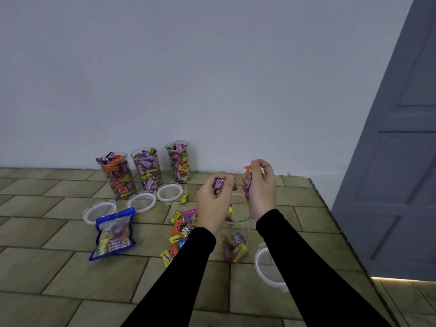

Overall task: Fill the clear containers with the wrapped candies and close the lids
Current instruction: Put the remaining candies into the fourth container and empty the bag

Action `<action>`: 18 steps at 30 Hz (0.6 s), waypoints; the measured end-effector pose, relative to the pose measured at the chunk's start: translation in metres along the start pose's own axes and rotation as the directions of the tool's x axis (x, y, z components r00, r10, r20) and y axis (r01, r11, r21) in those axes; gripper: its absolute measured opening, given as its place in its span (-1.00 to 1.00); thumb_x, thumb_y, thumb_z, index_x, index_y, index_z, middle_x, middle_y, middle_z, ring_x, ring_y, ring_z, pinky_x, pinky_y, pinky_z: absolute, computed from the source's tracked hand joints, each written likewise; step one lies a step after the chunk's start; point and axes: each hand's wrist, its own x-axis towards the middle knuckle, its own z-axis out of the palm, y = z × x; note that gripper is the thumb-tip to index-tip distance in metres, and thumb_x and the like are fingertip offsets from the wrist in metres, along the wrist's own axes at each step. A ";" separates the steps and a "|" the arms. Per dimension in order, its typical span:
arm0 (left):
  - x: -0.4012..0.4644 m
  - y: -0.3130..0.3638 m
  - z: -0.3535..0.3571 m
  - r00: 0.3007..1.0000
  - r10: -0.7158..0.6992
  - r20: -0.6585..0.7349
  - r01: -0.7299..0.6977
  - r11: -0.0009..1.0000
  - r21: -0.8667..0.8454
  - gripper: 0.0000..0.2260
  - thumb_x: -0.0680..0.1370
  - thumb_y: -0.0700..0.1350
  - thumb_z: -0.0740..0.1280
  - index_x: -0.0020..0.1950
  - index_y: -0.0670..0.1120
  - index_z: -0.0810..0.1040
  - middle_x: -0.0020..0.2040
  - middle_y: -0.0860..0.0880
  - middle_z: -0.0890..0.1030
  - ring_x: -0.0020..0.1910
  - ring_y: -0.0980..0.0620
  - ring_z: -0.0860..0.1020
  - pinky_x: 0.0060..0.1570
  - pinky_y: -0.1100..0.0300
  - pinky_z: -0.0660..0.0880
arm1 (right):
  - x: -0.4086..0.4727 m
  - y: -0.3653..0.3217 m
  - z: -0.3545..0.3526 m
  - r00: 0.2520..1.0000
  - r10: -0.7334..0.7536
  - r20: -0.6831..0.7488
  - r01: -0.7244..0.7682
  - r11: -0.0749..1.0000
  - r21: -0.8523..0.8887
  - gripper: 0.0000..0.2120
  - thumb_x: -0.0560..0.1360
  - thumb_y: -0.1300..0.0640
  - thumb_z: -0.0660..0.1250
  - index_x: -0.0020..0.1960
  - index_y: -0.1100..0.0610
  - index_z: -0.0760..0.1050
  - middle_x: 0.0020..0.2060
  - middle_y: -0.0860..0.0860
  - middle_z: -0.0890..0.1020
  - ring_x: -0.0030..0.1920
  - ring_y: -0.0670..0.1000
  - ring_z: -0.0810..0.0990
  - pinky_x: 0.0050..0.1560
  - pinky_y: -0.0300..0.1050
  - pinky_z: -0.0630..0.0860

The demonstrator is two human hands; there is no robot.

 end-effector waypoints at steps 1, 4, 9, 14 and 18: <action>0.000 -0.001 -0.001 1.000 0.011 0.005 -0.011 1.000 0.005 -0.89 0.57 -0.06 0.35 -0.14 -0.03 0.60 -0.24 -0.08 0.65 -0.40 -0.01 0.49 -0.37 0.05 0.45 | 0.000 0.000 0.000 1.000 0.001 0.001 -0.001 1.000 0.005 -0.93 0.61 0.14 0.20 -0.06 0.08 0.37 -0.36 -0.03 0.41 -0.49 -0.09 0.27 -0.52 -0.27 0.21; 0.001 -0.003 -0.002 0.997 0.073 0.016 -0.073 0.997 -0.010 -0.93 0.48 -0.02 0.39 -0.12 0.00 0.60 -0.23 -0.06 0.63 -0.25 -0.16 0.58 -0.18 -0.02 0.53 | -0.001 0.000 0.000 1.000 0.000 0.004 0.000 1.000 0.015 -0.91 0.61 0.15 0.20 -0.08 0.07 0.38 -0.37 -0.03 0.41 -0.49 -0.09 0.28 -0.51 -0.27 0.21; 0.001 -0.007 -0.005 0.989 0.116 0.096 -0.113 0.993 -0.029 -0.96 0.45 -0.11 0.37 -0.15 -0.06 0.58 -0.24 -0.08 0.62 -0.25 -0.05 0.57 -0.20 0.11 0.55 | -0.001 -0.001 0.000 1.000 -0.008 0.004 0.008 1.000 0.002 -0.89 0.61 0.16 0.20 -0.11 0.06 0.37 -0.41 -0.04 0.39 -0.47 -0.07 0.27 -0.49 -0.25 0.19; -0.007 -0.021 -0.011 0.991 0.122 0.060 -0.113 0.984 -0.141 -0.79 0.49 -0.02 0.32 -0.07 -0.17 0.58 -0.13 -0.10 0.63 -0.13 0.10 0.58 -0.10 0.33 0.48 | -0.001 0.000 0.000 1.000 -0.001 0.010 0.000 1.000 0.018 -0.88 0.61 0.15 0.19 -0.11 0.06 0.37 -0.41 -0.05 0.38 -0.48 -0.08 0.26 -0.51 -0.26 0.17; -0.015 -0.042 -0.009 0.962 -0.211 0.172 0.236 0.961 -0.143 -0.51 0.59 0.23 0.09 0.10 -0.10 0.60 0.03 -0.07 0.68 0.04 0.01 0.59 0.10 -0.01 0.46 | -0.001 0.000 -0.001 0.999 -0.011 0.051 0.013 0.999 -0.040 -0.88 0.62 0.12 0.19 -0.10 0.06 0.39 -0.41 -0.05 0.39 -0.46 -0.08 0.28 -0.51 -0.25 0.16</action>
